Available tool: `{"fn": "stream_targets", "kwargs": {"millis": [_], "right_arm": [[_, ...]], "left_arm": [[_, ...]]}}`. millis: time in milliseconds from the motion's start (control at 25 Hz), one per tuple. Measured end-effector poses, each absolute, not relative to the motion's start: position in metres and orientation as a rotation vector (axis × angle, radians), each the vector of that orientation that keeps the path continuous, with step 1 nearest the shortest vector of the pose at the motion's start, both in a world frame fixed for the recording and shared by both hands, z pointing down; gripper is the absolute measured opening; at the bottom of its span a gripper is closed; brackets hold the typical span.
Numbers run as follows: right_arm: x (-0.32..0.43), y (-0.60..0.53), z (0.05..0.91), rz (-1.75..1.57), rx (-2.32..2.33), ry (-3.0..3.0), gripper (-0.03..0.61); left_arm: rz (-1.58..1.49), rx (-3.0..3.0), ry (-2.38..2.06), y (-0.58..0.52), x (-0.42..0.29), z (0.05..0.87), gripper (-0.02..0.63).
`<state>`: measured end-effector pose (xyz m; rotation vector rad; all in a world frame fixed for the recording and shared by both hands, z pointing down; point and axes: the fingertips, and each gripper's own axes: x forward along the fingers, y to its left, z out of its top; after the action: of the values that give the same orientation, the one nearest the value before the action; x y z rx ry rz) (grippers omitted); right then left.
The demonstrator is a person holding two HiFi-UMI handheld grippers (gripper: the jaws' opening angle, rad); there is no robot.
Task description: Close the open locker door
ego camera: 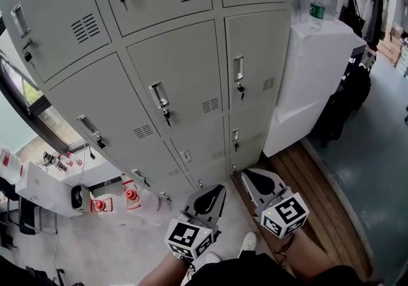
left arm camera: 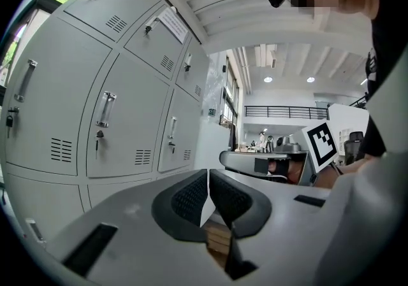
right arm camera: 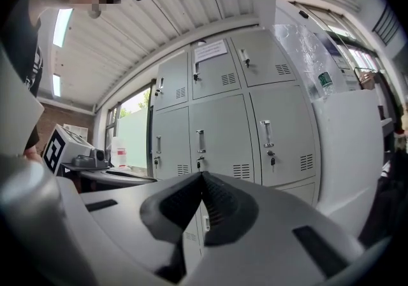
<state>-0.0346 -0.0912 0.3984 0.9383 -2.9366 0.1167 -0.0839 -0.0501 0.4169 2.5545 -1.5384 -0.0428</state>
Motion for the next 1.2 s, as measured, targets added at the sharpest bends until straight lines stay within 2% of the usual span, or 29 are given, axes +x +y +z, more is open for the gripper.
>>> {"fn": "stream_targets", "kwargs": {"millis": [1200], "right_arm": [[-0.059, -0.014, 0.409, 0.153, 1.045, -2.897, 0.052]], "left_arm": [[-0.066, 2.581, -1.437, 0.014, -0.116, 0.432, 0.023]]}}
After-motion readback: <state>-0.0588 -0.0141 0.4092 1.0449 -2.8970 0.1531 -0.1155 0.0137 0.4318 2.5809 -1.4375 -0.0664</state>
